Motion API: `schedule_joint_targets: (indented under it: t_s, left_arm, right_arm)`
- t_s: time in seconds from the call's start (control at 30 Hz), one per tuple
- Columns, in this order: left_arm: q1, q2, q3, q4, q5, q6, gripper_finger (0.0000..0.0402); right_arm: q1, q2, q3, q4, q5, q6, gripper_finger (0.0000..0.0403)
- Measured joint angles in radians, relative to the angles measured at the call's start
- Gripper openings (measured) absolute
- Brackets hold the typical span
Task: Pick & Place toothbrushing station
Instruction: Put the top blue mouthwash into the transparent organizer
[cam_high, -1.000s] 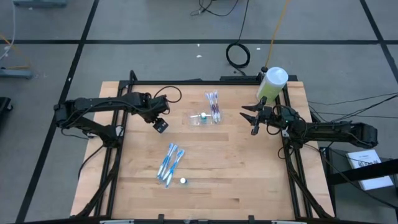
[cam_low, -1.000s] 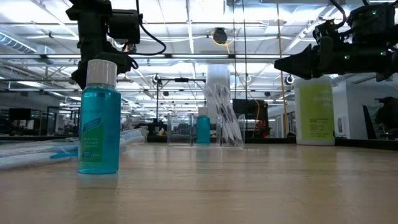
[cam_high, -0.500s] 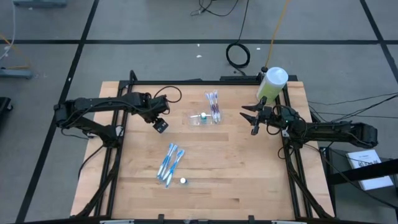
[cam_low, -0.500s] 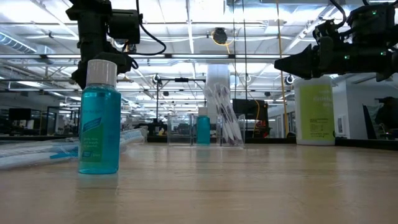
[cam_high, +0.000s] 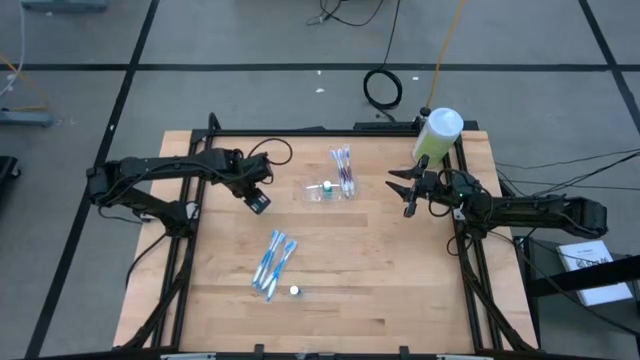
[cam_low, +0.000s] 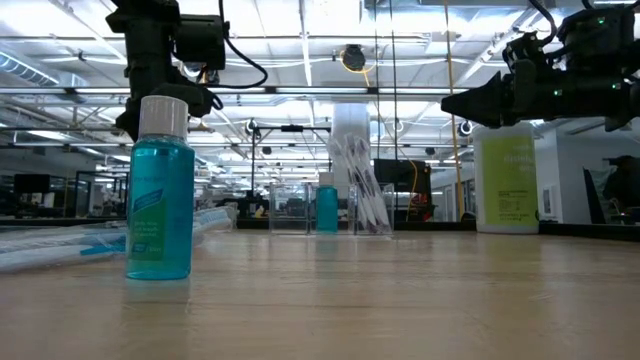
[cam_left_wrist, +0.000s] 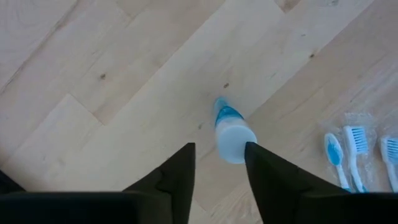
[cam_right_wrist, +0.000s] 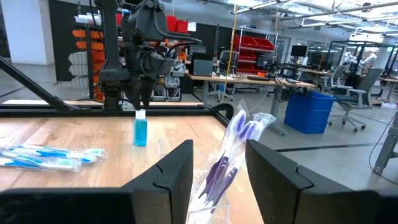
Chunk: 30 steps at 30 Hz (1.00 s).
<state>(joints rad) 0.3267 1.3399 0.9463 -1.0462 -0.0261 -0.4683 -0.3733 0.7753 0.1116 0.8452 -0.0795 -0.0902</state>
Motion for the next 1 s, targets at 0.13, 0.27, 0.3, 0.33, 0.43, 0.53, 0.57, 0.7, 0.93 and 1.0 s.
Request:
schedule_joint_targets:
  t_s: [0.13, 0.27, 0.3, 0.33, 0.43, 0.53, 0.57, 0.7, 0.93, 1.0]
  left_arm:
    - [0.000, 0.000, 0.000, 0.000, 0.000, 0.003, 0.0126]
    - [0.000, 0.000, 0.000, 0.000, 0.000, 0.003, 0.0123]
    - [0.000, 0.000, 0.000, 0.000, 0.001, 0.003, 0.0122]
    - [0.000, 0.000, 0.001, -0.001, 0.001, 0.003, 0.0122]
    - [0.000, 0.003, 0.018, -0.028, -0.001, 0.003, 0.0122]
    - [0.000, 0.005, 0.056, -0.062, -0.004, 0.004, 0.0122]
    - [0.000, 0.003, 0.071, -0.067, -0.005, 0.007, 0.0122]
    - [0.000, 0.004, 0.100, -0.068, -0.023, 0.014, 0.0122]
    - [0.000, 0.002, 0.107, -0.066, -0.028, 0.015, 0.0122]
    - [0.000, 0.002, 0.107, -0.066, -0.028, 0.014, 0.0122]
  right_arm:
    - [0.000, 0.000, 0.000, 0.000, 0.000, 0.000, 0.0141]
    - [0.000, 0.000, 0.000, -0.001, 0.000, 0.000, 0.0141]
    - [0.000, 0.000, 0.000, -0.001, 0.000, 0.000, 0.0141]
    - [0.000, 0.000, 0.000, -0.001, 0.000, 0.000, 0.0141]
    - [0.000, 0.000, 0.000, 0.000, 0.000, 0.000, 0.0141]
    - [0.000, 0.000, 0.000, -0.001, 0.000, 0.000, 0.0141]
    - [0.000, 0.000, 0.000, 0.000, 0.000, 0.000, 0.0141]
    - [0.000, 0.000, 0.000, -0.005, 0.000, 0.000, 0.0141]
    - [0.000, 0.000, 0.000, -0.014, 0.000, 0.000, 0.0141]
    - [0.000, 0.000, 0.000, -0.015, 0.000, 0.000, 0.0141]
